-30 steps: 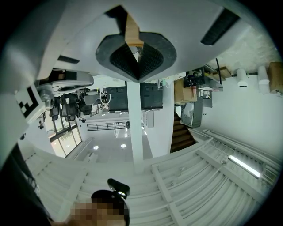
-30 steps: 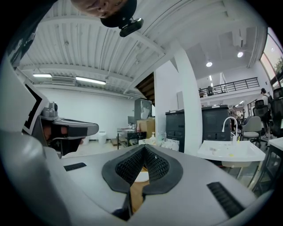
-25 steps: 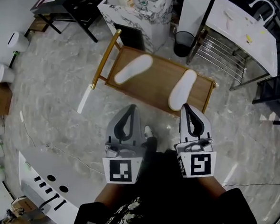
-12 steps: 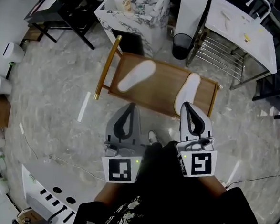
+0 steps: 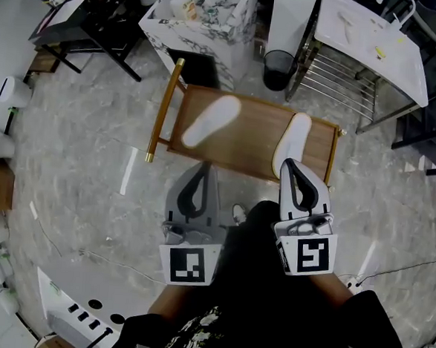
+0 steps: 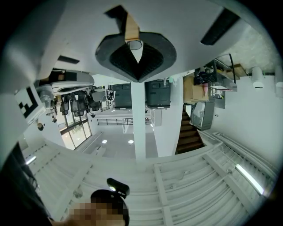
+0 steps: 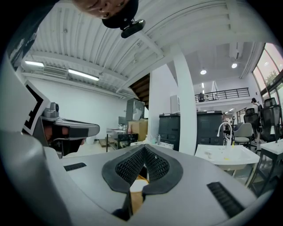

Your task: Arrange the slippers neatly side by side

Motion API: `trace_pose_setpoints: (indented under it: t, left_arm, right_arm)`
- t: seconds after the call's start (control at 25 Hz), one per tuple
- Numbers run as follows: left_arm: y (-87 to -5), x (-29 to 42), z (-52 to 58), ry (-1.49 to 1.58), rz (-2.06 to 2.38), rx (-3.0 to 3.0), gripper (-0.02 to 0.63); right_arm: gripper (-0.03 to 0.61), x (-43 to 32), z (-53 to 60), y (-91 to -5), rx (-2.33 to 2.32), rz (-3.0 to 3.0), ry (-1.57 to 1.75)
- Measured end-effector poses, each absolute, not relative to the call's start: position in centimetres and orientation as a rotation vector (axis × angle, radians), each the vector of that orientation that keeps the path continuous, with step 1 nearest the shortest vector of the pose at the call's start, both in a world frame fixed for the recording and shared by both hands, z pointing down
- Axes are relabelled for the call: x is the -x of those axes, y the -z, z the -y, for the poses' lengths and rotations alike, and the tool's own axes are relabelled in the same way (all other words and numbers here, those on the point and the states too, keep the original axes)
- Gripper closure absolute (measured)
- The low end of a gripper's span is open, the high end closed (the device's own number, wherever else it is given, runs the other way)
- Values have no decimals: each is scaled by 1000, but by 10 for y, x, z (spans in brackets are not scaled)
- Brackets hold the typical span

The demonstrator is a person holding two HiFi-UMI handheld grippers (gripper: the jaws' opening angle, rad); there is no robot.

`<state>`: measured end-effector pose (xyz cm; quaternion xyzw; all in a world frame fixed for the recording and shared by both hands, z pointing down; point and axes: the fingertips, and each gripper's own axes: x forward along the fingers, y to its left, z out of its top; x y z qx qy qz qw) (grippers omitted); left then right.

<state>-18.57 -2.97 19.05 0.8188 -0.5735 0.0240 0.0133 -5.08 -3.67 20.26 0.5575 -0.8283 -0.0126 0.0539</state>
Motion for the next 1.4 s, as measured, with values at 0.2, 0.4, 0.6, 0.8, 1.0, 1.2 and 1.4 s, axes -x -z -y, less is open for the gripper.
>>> trace_pose_setpoints:
  t: [0.2, 0.4, 0.6, 0.8, 1.0, 1.2, 1.4]
  left_arm:
    - [-199, 179, 35, -93, 1746, -2554, 611]
    - [-205, 171, 44, -136, 1717, -2558, 611]
    - [-213, 159, 54, -172, 1696, -2560, 611]
    - [-226, 145, 71, -227, 1661, -2551, 611]
    - [-228, 135, 91, -287, 1643, -2556, 611]
    - [-230, 119, 114, -317, 1633, -2556, 611]
    - [-231, 99, 135, -342, 1610, -2561, 611]
  right_arm:
    - [581, 45, 40, -208, -1713, 2489, 19]
    - [581, 35, 46, -215, -1742, 2467, -21]
    - [581, 22, 56, -227, -1754, 2448, -59]
    - [581, 13, 76, -236, -1748, 2444, -95]
    - [581, 6, 95, -244, -1751, 2454, -152]
    - [581, -10, 118, -250, -1742, 2444, -196]
    - [581, -26, 138, -251, -1741, 2439, -230]
